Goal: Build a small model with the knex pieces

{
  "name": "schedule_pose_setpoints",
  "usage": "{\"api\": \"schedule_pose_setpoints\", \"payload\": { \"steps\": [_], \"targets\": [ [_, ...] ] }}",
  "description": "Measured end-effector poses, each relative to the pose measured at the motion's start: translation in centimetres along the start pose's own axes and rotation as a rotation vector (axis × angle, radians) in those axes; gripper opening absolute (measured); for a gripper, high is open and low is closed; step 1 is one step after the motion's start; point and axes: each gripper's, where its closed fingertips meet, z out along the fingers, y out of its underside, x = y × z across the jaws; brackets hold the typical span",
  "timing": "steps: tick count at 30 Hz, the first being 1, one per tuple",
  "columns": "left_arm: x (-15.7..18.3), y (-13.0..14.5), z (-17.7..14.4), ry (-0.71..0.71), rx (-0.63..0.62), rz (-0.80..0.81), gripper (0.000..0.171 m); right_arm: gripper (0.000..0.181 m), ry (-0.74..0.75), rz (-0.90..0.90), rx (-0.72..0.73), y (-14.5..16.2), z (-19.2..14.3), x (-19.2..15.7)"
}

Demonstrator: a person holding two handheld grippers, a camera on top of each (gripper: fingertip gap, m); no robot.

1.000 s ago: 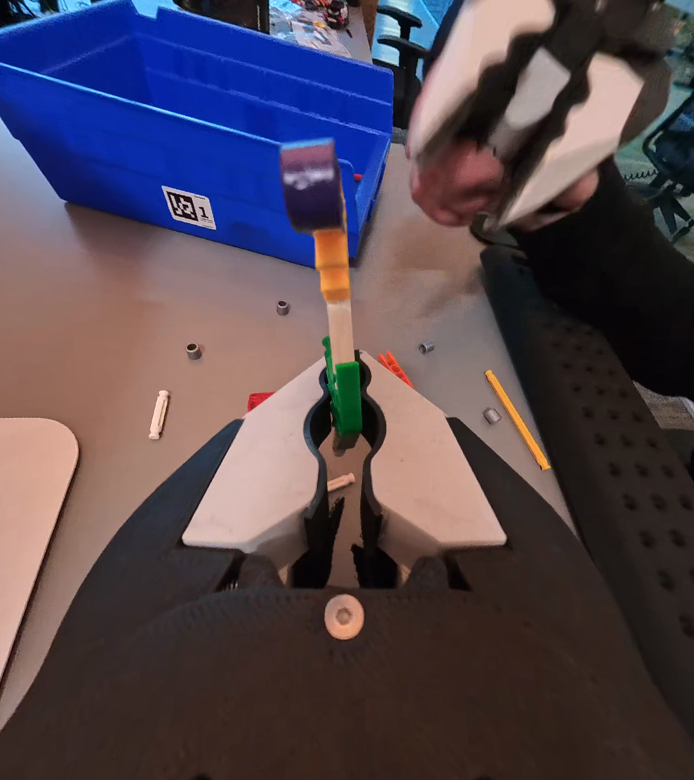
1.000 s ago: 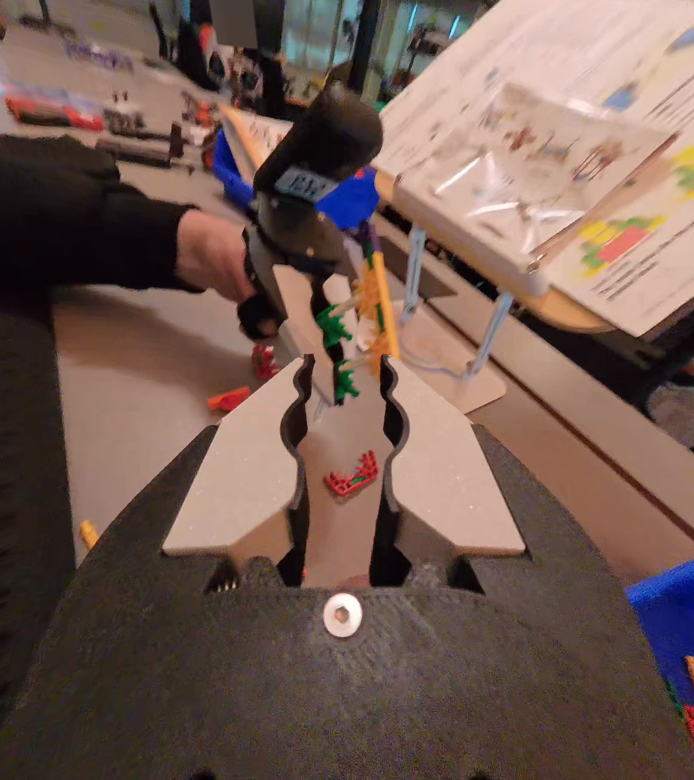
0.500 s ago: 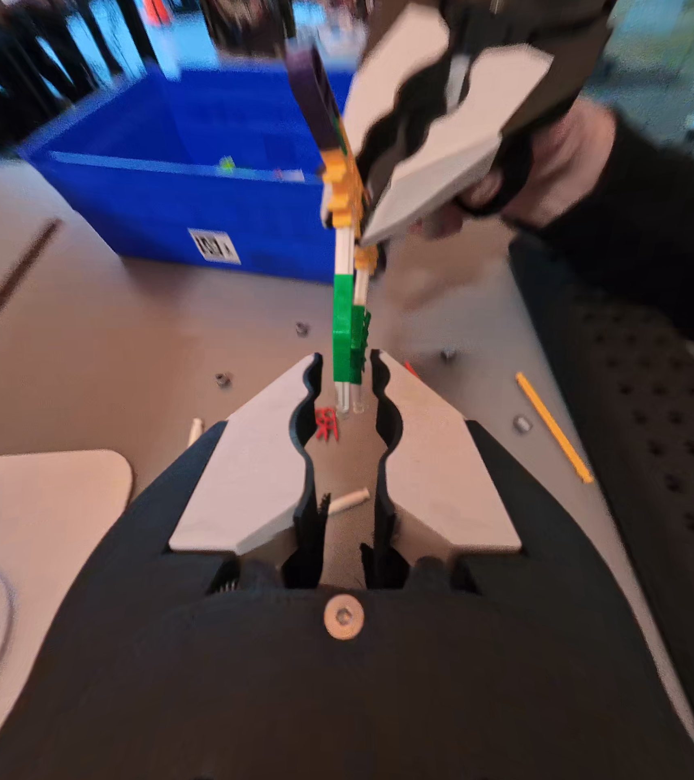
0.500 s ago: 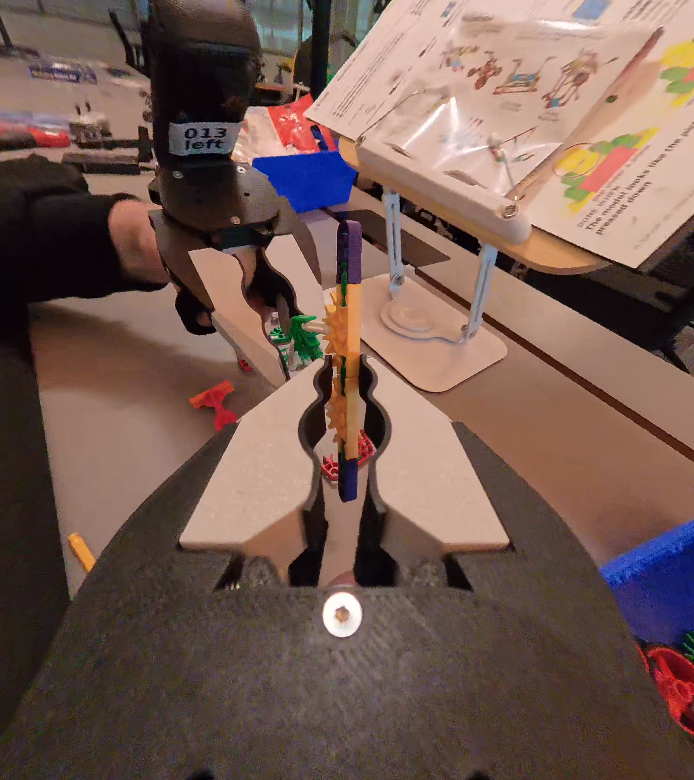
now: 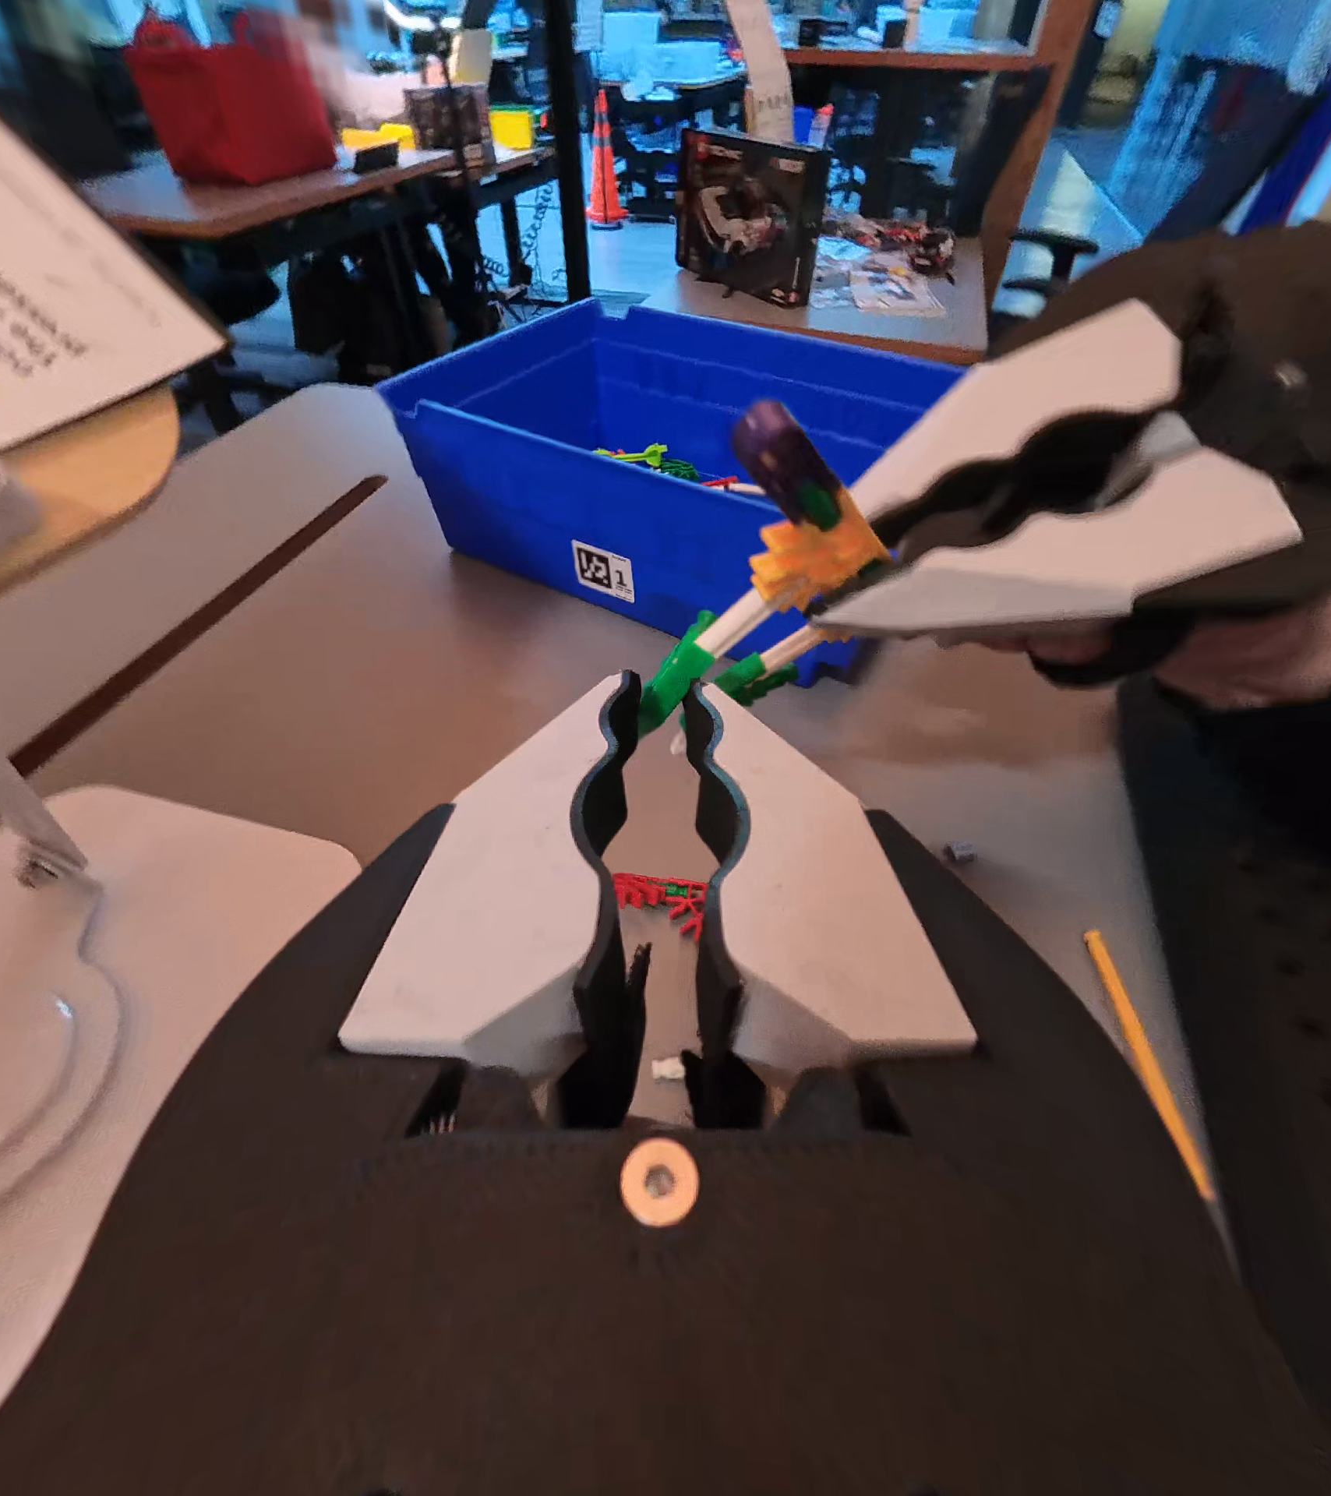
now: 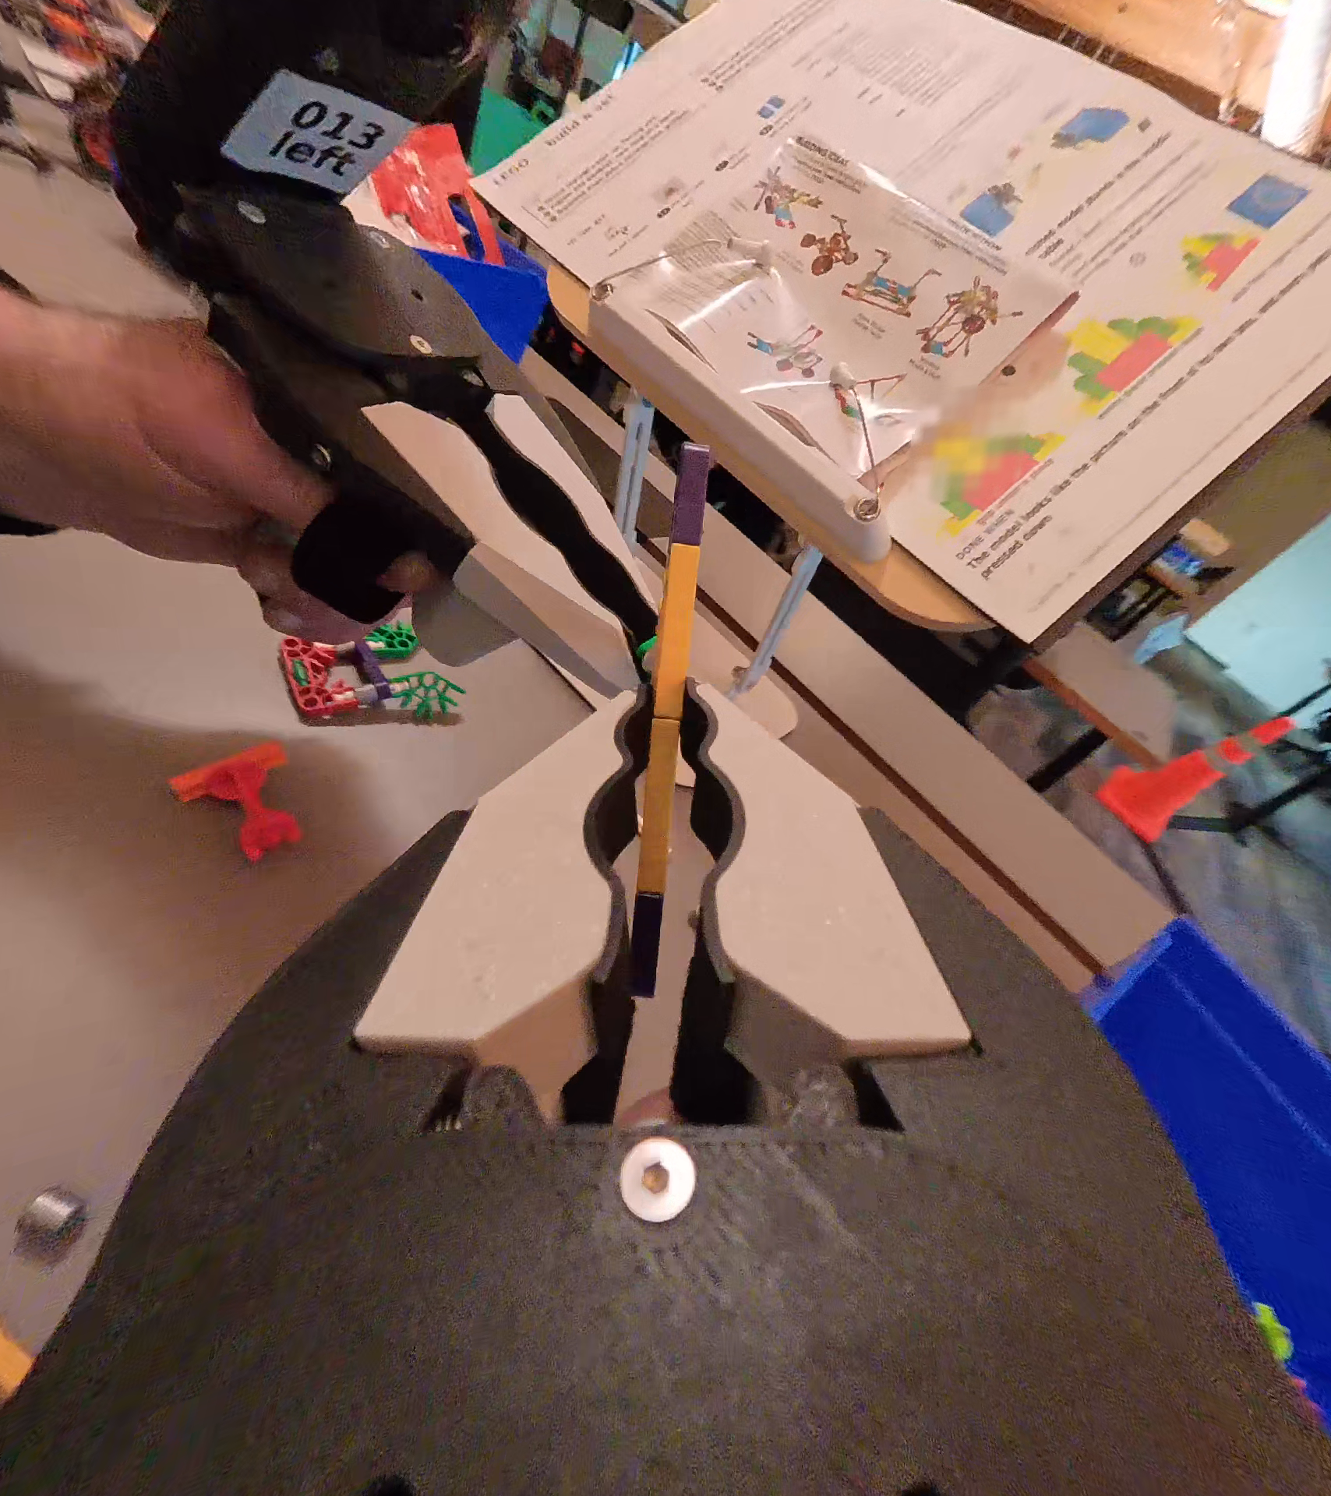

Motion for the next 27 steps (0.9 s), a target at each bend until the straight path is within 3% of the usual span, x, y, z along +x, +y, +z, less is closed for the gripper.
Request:
{"api": "schedule_pose_setpoints", "payload": {
  "steps": [3, 7, 9, 12, 14, 23, 27],
  "targets": [
    [-0.6, -0.2, 0.0, 0.008, 0.026, -0.153, 0.008, 0.004, 0.118, -0.157, -0.04, -0.6, 0.6, -0.2],
    [-0.4, -0.4, 0.0, 0.017, 0.024, -0.132, 0.006, 0.004, 0.128, -0.128, -0.004, -1.1, 0.5, 0.2],
    [0.1, -0.8, -0.3, 0.069, 0.039, -0.081, 0.006, 0.004, 0.04, 0.024, 0.071, -1.7, -0.1, 0.5],
    [2.5, -0.9, -1.2, 0.204, 0.046, 0.064, 0.004, 0.004, -0.246, 0.424, 0.212, -2.3, -1.6, 0.8],
    [3.4, -1.3, -1.3, 0.205, 0.068, 0.145, 0.004, 0.004, -0.3, 0.507, 0.27, -2.8, -2.3, 1.1],
    [2.8, -3.7, -1.8, 0.24, 0.205, -0.104, 0.004, 0.004, -0.211, 0.553, 0.392, -4.5, -2.3, 2.5],
    [2.8, -4.8, -2.0, 0.269, 0.247, -0.265, 0.005, 0.004, -0.07, 0.422, 0.416, -5.4, -2.4, 2.9]
  ]
}}
